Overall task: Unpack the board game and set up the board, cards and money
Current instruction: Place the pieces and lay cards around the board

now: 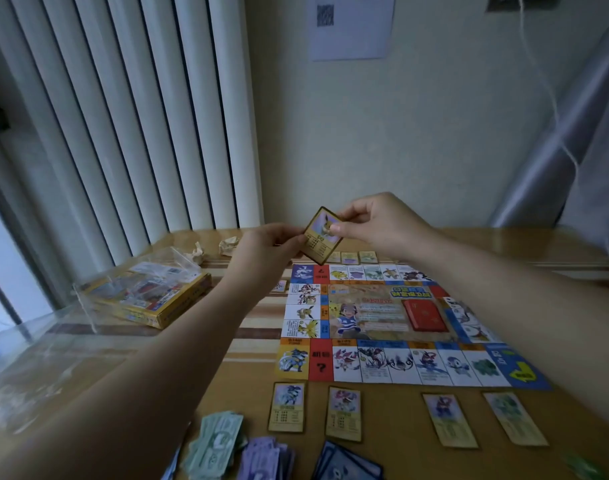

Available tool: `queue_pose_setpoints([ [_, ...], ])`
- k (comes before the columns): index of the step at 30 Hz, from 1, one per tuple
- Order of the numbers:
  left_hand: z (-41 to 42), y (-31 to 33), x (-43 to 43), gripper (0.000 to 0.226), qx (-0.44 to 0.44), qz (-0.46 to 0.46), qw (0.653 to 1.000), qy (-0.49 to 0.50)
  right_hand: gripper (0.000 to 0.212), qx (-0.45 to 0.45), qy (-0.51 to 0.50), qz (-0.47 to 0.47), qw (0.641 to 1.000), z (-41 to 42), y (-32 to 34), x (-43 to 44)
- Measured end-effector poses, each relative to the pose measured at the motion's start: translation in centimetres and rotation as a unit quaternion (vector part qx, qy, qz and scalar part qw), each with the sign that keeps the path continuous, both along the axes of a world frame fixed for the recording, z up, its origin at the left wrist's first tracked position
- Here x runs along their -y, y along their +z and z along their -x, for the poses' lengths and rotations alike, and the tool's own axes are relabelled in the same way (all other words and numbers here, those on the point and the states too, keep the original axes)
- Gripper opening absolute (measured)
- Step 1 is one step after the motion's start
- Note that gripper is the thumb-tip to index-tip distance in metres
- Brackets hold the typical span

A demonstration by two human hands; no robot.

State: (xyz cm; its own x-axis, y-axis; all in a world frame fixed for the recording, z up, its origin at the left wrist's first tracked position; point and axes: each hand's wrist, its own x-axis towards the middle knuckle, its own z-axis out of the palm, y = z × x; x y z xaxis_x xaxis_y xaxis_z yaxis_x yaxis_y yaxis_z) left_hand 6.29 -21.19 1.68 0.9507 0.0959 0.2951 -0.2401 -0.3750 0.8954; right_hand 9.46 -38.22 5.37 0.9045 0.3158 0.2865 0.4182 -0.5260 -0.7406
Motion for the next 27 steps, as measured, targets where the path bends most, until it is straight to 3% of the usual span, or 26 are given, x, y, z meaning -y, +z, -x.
queue_pose_setpoints([
  [5,-0.5,-1.1,-1.1,0.009,-0.005,0.017,1.0,0.024,0.013,-0.075,0.021,-0.012,0.997,0.2,-1.2,0.0],
  [12,-2.3,-4.2,-3.8,0.004,-0.098,0.212,0.969,0.079,0.015,-0.178,-0.009,-0.05,0.983,-1.7,-5.1,-4.3],
  [14,-2.8,-5.2,-4.8,0.005,-0.135,0.225,0.963,0.069,0.02,-0.185,-0.034,-0.06,0.98,-2.6,-6.4,-5.8],
  [19,-4.7,-8.3,-7.3,0.015,-0.183,0.057,0.976,0.103,0.028,-0.183,-0.01,0.037,0.982,-4.7,-9.4,-7.5],
  [22,-6.3,-10.1,-8.1,0.015,-0.195,-0.072,0.969,0.133,0.024,-0.099,-0.024,0.168,0.98,-6.3,-10.6,-6.7],
  [27,-8.1,-11.3,-8.6,0.017,-0.214,-0.17,0.952,0.137,0.032,-0.088,0.011,0.389,0.917,-6.9,-11.9,-4.9],
])
